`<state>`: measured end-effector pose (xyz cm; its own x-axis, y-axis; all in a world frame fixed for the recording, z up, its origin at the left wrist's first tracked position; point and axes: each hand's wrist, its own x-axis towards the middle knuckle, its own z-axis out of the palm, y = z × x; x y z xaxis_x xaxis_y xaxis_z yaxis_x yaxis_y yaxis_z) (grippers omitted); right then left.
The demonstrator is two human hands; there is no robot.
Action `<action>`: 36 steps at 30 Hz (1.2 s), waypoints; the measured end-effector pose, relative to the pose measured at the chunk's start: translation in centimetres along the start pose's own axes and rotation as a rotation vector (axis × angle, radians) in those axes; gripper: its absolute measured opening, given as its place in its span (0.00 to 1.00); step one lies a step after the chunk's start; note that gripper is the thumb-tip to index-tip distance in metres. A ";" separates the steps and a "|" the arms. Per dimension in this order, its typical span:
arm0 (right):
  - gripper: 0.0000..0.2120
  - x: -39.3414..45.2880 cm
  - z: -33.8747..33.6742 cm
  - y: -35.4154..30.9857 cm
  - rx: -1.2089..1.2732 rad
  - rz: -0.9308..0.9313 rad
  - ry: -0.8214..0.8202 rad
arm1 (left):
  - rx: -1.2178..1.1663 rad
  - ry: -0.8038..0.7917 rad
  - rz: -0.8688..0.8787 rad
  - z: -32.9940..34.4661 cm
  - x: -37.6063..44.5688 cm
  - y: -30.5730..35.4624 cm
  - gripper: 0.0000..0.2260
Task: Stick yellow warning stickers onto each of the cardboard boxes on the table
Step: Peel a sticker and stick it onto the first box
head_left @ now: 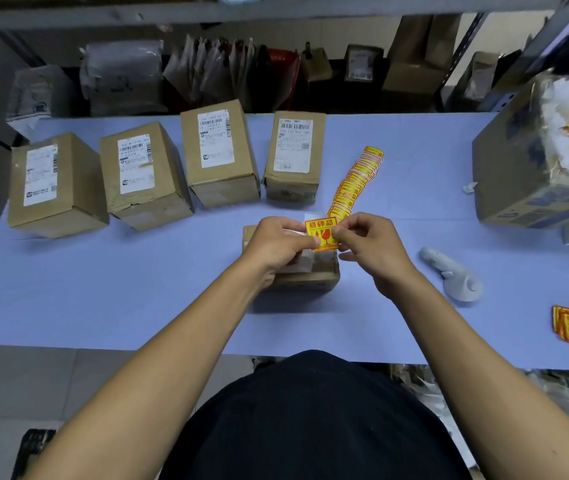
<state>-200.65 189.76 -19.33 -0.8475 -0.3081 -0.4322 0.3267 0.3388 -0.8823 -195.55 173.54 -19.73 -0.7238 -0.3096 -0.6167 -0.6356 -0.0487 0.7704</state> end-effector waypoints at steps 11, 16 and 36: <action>0.04 -1.3 0.1 4.5 -0.104 0.179 0.005 | 0.398 -0.003 0.115 0.7 -0.3 -4.0 0.09; 0.05 -0.9 0.6 4.8 -0.201 0.161 0.054 | 0.528 0.037 0.178 0.9 -0.2 -3.8 0.07; 0.04 -0.3 0.9 5.5 -0.059 0.226 0.065 | 0.780 0.046 0.198 1.7 0.4 -3.1 0.08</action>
<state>-198.23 190.92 -24.25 -0.7815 -0.1613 -0.6027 0.4877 0.4445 -0.7514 -194.36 175.17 -22.63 -0.8417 -0.2823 -0.4603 -0.5132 0.6833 0.5193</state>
